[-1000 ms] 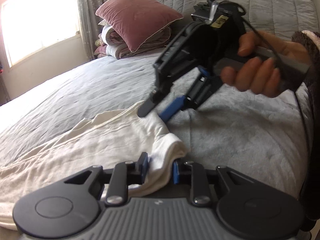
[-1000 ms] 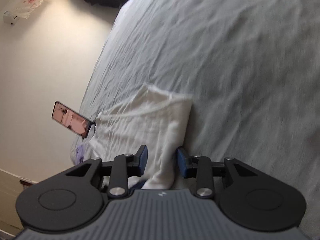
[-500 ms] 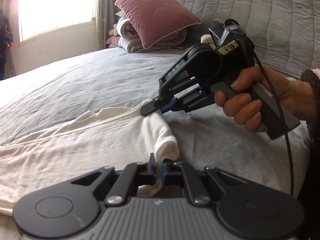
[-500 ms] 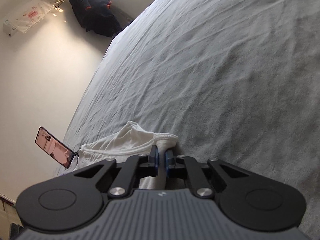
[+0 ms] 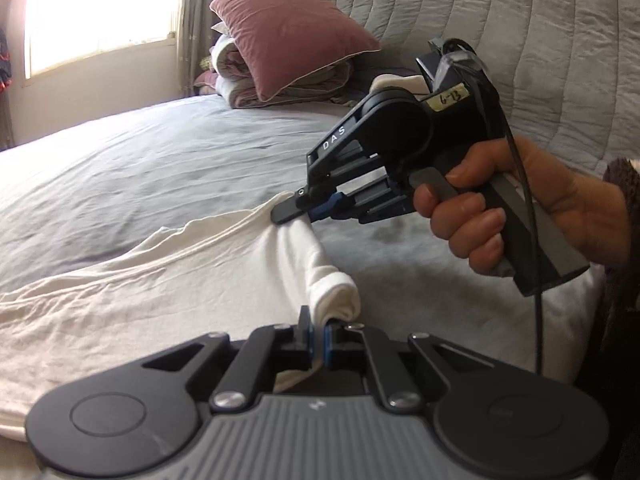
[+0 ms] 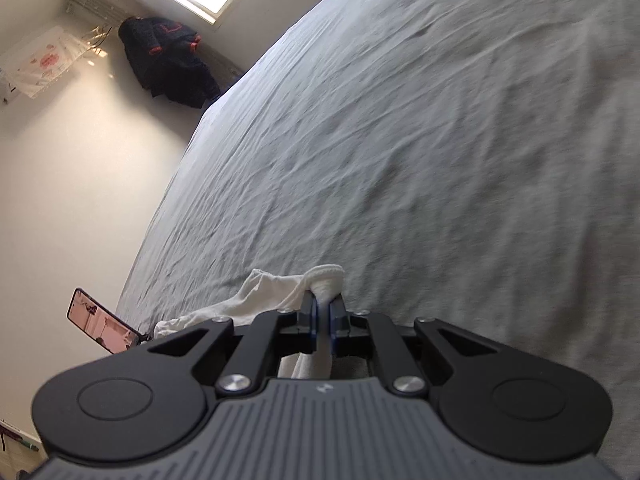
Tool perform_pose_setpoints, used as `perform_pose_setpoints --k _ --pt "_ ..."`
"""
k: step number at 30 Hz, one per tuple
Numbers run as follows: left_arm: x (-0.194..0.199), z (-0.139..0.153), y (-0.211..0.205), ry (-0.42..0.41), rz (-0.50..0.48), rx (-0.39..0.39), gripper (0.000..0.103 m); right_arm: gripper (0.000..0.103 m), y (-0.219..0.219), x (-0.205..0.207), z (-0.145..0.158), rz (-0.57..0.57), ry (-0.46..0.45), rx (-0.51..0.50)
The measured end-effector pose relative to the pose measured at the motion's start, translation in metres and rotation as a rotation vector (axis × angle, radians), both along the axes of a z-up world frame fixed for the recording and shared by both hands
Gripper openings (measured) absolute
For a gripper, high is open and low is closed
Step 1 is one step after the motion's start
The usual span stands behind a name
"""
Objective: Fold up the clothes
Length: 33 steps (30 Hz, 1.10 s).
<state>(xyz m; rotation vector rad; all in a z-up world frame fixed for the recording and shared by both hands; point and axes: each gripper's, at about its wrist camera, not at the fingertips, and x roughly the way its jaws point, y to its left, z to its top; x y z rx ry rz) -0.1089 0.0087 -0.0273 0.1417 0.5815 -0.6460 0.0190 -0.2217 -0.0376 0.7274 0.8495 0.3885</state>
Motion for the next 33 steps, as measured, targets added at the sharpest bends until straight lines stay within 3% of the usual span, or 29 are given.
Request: perform_pose_setpoints --k 6,15,27,33 --pt "0.002 0.004 -0.014 0.067 0.007 -0.087 0.004 0.007 -0.014 -0.010 0.005 -0.056 0.016 0.021" --pt "0.007 0.005 0.002 0.133 0.119 -0.240 0.004 0.007 0.025 -0.003 0.020 -0.081 -0.005 0.031" --pt "0.019 0.016 0.071 0.198 0.262 -0.489 0.004 0.008 0.062 0.015 0.047 -0.043 -0.024 0.014" --pt "0.020 0.019 0.110 0.214 0.361 -0.569 0.004 0.008 0.096 0.032 0.055 -0.020 -0.034 -0.002"
